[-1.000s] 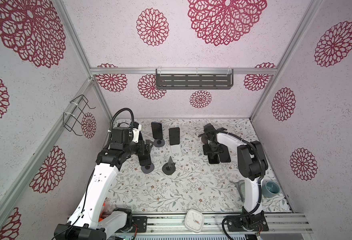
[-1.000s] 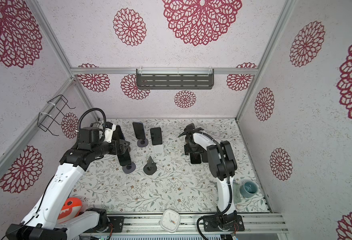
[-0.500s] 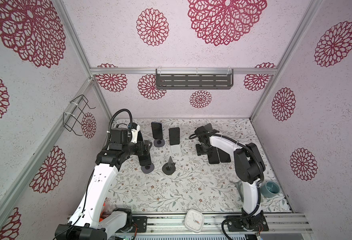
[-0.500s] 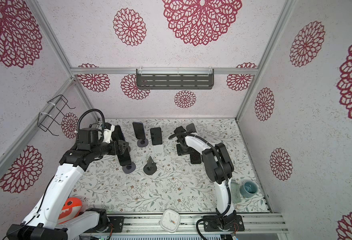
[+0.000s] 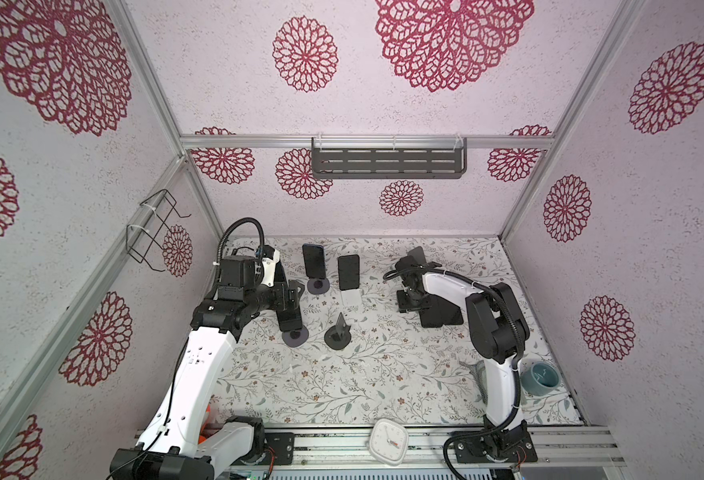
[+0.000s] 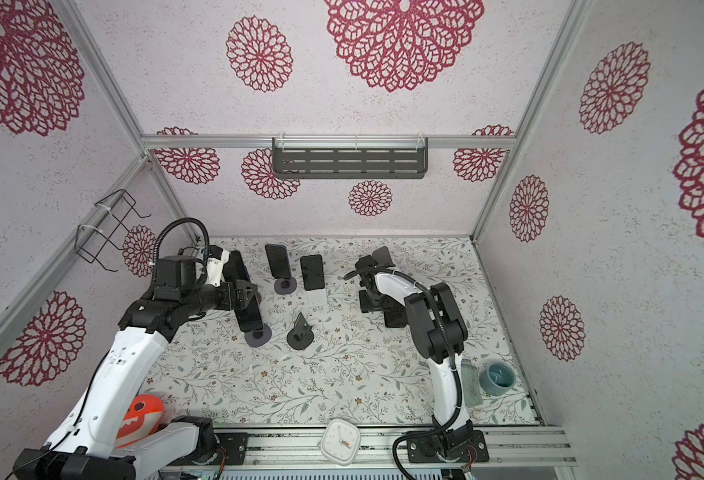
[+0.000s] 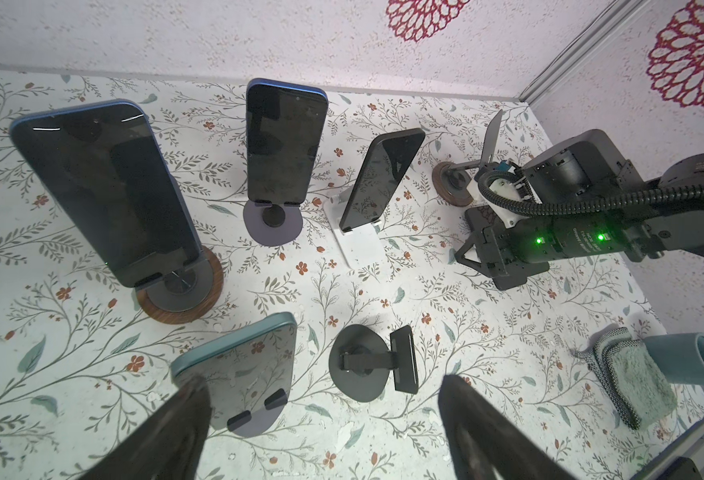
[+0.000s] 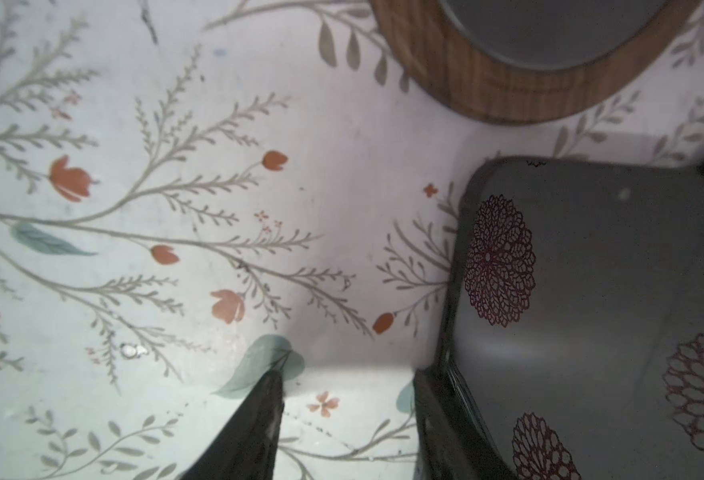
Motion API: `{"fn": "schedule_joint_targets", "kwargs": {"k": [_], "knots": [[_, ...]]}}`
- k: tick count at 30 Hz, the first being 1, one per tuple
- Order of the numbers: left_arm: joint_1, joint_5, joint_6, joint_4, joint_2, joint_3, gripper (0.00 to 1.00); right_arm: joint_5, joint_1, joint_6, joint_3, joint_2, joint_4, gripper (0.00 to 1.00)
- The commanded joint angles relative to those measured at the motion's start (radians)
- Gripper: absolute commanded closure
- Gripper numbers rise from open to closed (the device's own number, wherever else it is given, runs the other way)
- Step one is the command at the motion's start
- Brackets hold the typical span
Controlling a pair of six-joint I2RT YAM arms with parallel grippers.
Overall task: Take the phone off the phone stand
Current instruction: 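Raise the right gripper while the left gripper grasps the teal-edged phone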
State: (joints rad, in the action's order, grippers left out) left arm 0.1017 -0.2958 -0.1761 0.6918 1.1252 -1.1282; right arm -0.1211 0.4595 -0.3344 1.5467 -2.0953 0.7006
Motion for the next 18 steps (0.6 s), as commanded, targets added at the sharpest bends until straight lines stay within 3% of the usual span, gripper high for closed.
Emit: {"fn": "schedule_joint_targets", "kwargs": {"k": [1, 6, 11, 14, 18], "knots": [[-0.01, -0.008, 0.007, -0.032, -0.003, 0.005, 0.11, -0.006, -0.012, 0.02, -0.001, 0.01, 0.01, 0.43], [-0.01, 0.039, 0.003, -0.022, -0.014, -0.006, 0.09, 0.031, -0.01, 0.033, 0.0, 0.06, -0.007, 0.36], [-0.007, 0.146, -0.026, 0.007, -0.053, -0.009, 0.0, -0.035, 0.002, 0.03, -0.082, 0.205, -0.089, 0.28], [0.011, 0.245, -0.049, 0.012, -0.077, 0.01, 0.02, -0.02, 0.014, 0.029, -0.188, 0.327, -0.191, 0.08], [0.082, 0.372, -0.082, 0.005, -0.091, 0.042, 0.02, 0.012, 0.014, 0.012, -0.227, 0.389, -0.204, 0.01]]}}
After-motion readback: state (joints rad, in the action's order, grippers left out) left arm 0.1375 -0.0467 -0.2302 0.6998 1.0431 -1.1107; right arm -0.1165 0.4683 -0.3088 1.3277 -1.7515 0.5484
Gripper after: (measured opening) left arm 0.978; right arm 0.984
